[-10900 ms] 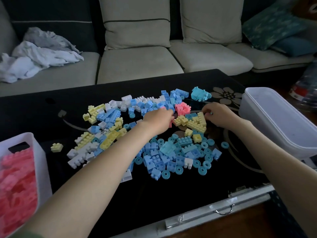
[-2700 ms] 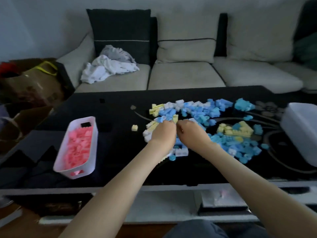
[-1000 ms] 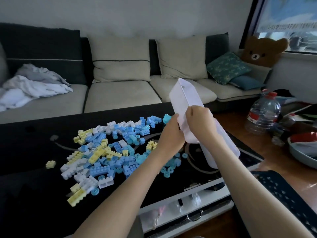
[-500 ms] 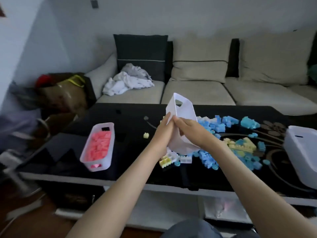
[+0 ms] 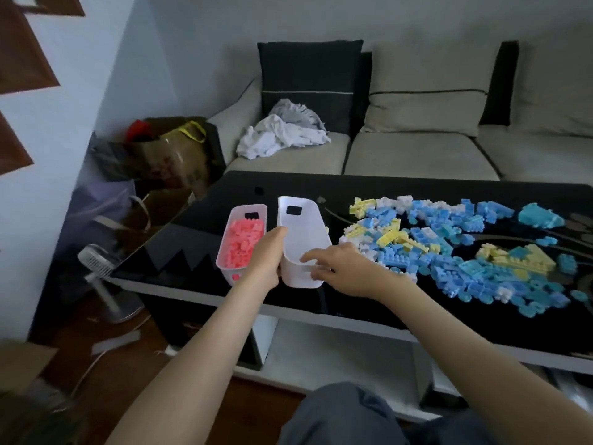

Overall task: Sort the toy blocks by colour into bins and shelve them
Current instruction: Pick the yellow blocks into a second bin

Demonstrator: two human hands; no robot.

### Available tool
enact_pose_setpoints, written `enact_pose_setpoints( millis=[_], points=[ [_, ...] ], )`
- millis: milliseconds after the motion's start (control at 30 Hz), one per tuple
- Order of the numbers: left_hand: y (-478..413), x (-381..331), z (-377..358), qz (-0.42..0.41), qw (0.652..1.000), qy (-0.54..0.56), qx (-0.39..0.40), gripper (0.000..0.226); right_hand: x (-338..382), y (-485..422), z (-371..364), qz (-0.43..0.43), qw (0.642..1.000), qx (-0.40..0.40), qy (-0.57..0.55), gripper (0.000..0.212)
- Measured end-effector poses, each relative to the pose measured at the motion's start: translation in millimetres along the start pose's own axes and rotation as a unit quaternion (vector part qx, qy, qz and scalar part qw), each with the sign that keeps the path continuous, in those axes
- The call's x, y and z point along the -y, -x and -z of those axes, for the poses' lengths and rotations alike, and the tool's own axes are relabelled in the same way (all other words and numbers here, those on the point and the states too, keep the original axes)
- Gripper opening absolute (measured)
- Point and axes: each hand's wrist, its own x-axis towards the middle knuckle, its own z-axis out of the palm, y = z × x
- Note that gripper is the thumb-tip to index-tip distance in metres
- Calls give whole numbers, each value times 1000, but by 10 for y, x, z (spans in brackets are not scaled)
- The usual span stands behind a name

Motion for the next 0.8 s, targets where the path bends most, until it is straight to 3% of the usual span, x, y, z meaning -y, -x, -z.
enact_pose_setpoints(
  millis=[100,233,333,400,467,567,633,700,733,800],
  points=[
    [-104,46,52,13,997,-73,-15,17,-21,-55,-241,19,998,28,46,32],
    [-181,36,53,-17,977,-210,-30,41,-13,-151,-360,17,996,53,66,42],
    [-233,21,-27,-106,933,-341,-51,50,-25,-235,-311,53,998,29,-12,32],
    [-292,1,-142,-206,892,-398,-59,45,-90,-231,-219,45,996,-15,-73,37],
    [-391,-10,-283,-271,853,-444,-54,37,-254,-167,-101,13,997,-47,-54,48],
    [-524,-60,-472,-303,808,-505,2,32,-596,-16,-2,-64,997,-12,34,63],
    [-647,-79,-587,-298,736,-606,50,35,-791,64,-19,-109,990,44,74,79],
    [-752,-97,-676,-282,626,-723,80,44,-911,81,-68,-117,984,72,114,86],
    [-812,-113,-700,-267,592,-755,87,48,-937,66,-83,-108,983,70,134,83],
    [-955,-150,-751,-235,570,-781,97,51,-975,17,-81,-73,980,55,175,70]
  ],
)
